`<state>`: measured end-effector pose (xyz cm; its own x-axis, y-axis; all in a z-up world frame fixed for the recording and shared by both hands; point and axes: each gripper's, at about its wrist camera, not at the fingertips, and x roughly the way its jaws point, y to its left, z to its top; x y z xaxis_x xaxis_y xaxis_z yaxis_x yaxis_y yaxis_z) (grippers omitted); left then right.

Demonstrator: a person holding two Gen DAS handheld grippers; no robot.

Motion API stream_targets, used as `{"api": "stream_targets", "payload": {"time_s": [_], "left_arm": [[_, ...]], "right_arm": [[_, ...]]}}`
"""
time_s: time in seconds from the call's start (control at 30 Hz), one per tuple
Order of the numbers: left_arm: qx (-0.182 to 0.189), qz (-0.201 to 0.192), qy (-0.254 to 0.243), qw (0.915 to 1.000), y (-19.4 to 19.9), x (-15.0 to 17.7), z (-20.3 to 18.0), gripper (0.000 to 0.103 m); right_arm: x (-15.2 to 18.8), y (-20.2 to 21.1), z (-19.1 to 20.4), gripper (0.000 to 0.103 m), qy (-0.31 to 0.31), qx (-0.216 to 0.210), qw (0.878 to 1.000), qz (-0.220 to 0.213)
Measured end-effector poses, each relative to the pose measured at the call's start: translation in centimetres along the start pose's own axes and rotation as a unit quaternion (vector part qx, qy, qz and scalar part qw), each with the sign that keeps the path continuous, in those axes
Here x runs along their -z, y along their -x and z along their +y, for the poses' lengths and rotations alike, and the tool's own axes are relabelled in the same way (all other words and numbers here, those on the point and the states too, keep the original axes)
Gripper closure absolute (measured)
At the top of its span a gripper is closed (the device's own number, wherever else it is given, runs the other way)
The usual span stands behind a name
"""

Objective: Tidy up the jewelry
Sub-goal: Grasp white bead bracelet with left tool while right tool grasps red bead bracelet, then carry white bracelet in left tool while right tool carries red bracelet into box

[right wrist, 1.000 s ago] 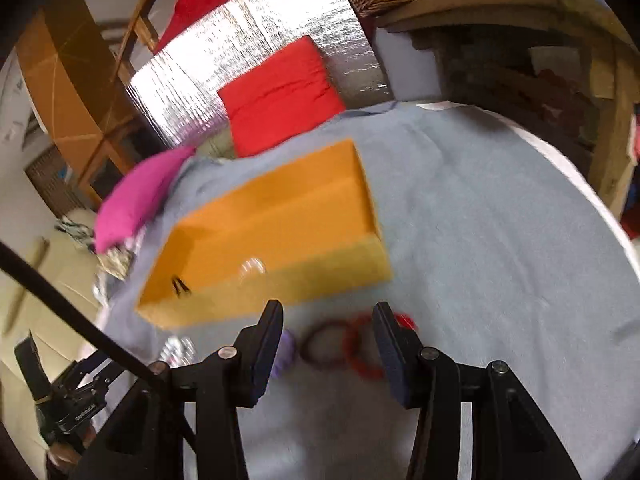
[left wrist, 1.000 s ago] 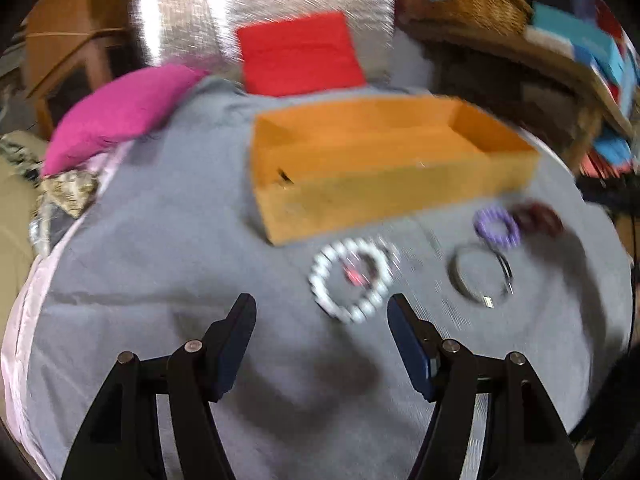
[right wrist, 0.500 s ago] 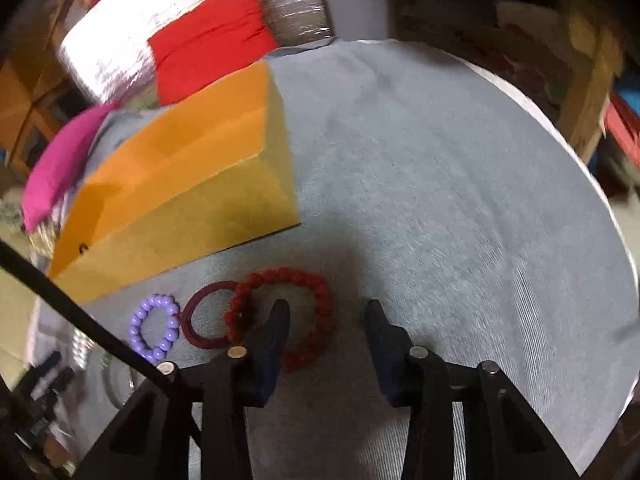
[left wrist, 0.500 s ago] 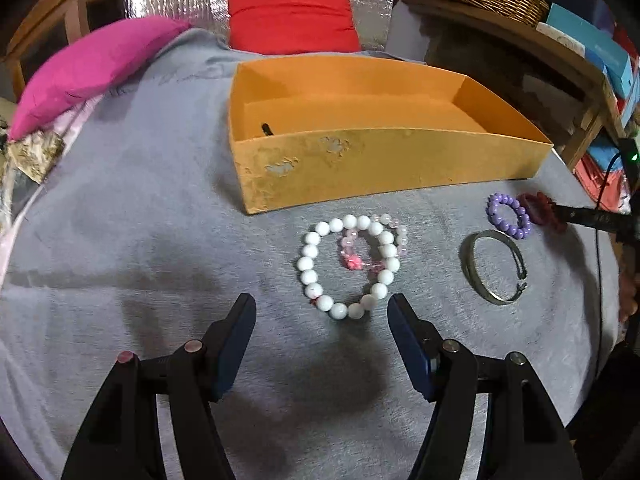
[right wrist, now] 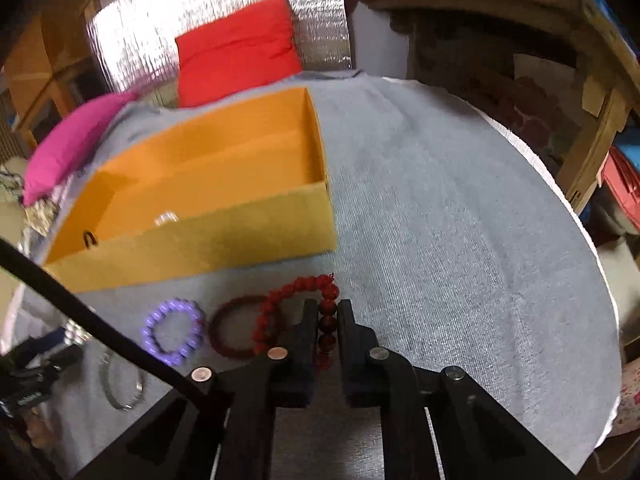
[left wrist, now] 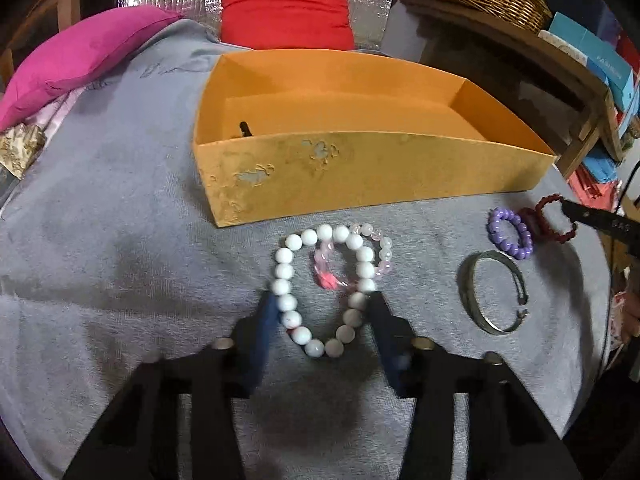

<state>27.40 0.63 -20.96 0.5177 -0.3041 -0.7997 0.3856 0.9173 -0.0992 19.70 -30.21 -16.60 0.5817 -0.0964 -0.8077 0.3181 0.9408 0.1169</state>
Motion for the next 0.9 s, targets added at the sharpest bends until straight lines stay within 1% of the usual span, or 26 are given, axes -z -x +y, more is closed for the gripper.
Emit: {"api": "stream_targets", "payload": {"time_s": [0.03, 0.07, 0.13, 0.17, 0.3, 0.5, 0.53, 0.6, 0.73, 0.9], "left_arm": [[0.0, -0.003, 0.0, 1.0, 0.0, -0.1, 0.0, 0.077], [0.016, 0.001, 0.006, 0.9999, 0.0, -0.1, 0.1, 0.085], [0.026, -0.006, 0.013, 0.9996, 0.3, 0.0, 0.1, 0.091], [0.028, -0.012, 0.009, 0.9995, 0.6, -0.1, -0.1, 0.094], [0.043, -0.031, 0.006, 0.9986, 1.5, -0.2, -0.2, 0.094], [0.047, -0.048, 0.007, 0.9978, 2.9, -0.2, 0.9, 0.094], [0.046, -0.05, 0.008, 0.9977, 3.2, -0.2, 1.1, 0.094], [0.059, -0.055, 0.021, 0.9965, 3.8, 0.0, 1.5, 0.094], [0.061, -0.066, 0.029, 0.9955, 4.8, 0.0, 2.2, 0.094], [0.082, -0.086, 0.046, 0.9919, 6.4, -0.1, 3.2, 0.094]], "right_arm": [[-0.1, -0.1, -0.1, 0.093, -0.007, -0.012, 1.0, -0.002], [-0.1, -0.1, -0.1, 0.093, -0.011, -0.018, 1.0, -0.004], [-0.3, 0.1, -0.2, 0.093, -0.019, -0.032, 0.999, -0.007], [-0.4, 0.2, -0.2, 0.093, -0.022, -0.037, 0.999, -0.01], [-0.4, 0.8, -0.1, 0.093, -0.027, -0.056, 0.998, -0.018], [-0.1, 1.8, 0.5, 0.093, -0.028, -0.092, 0.995, -0.029], [-0.1, 1.9, 0.8, 0.093, -0.027, -0.096, 0.995, -0.029], [0.0, 1.9, 0.8, 0.093, -0.026, -0.096, 0.995, -0.03], [-0.1, 2.0, 0.8, 0.093, -0.03, -0.101, 0.994, -0.033], [-0.2, 2.7, 1.0, 0.093, -0.035, -0.121, 0.991, -0.04]]}}
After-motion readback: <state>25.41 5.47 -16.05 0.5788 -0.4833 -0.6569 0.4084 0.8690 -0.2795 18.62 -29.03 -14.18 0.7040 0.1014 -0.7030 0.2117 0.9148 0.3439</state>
